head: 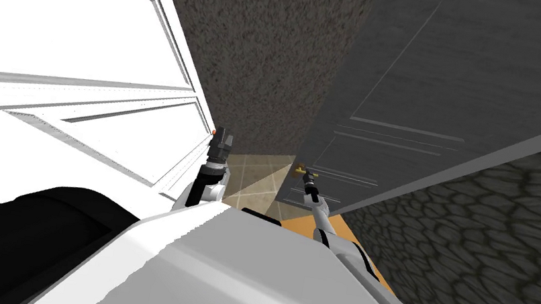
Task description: Push the door open
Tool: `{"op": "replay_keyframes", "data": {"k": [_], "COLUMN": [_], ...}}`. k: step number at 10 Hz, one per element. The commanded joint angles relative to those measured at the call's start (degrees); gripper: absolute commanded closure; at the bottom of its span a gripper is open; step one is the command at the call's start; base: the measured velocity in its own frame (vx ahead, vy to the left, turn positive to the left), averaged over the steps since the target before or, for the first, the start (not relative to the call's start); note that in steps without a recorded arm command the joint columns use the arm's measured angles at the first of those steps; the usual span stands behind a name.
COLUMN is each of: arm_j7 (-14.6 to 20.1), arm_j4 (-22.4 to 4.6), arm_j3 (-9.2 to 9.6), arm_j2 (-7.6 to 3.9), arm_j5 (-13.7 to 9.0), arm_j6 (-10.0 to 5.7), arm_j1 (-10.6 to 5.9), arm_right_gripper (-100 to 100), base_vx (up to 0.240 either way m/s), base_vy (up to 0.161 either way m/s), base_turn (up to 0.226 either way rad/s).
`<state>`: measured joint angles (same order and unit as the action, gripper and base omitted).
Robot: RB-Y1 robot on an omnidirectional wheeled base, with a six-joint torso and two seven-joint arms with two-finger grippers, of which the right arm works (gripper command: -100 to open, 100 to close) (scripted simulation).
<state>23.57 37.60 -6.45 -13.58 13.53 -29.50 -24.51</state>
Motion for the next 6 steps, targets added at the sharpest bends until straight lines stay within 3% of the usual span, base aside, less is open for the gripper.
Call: {"op": "replay_keyframes", "data": {"k": [1, 6], "arm_j7": [-1.06, -3.65], "arm_j4": [-1.1, -1.52], "arm_j3": [-1.44, -4.46], "arm_j2": [-0.56, -0.77], "arm_j5": [-0.7, -2.45], "arm_j6": [-0.25, 0.55], "arm_j1": [-0.78, -0.58], "arm_right_gripper": [100, 100], "base_vx": [0.152, 0.171], "base_vy": [0.141, 0.119], "base_turn": [-0.068, -0.052]}}
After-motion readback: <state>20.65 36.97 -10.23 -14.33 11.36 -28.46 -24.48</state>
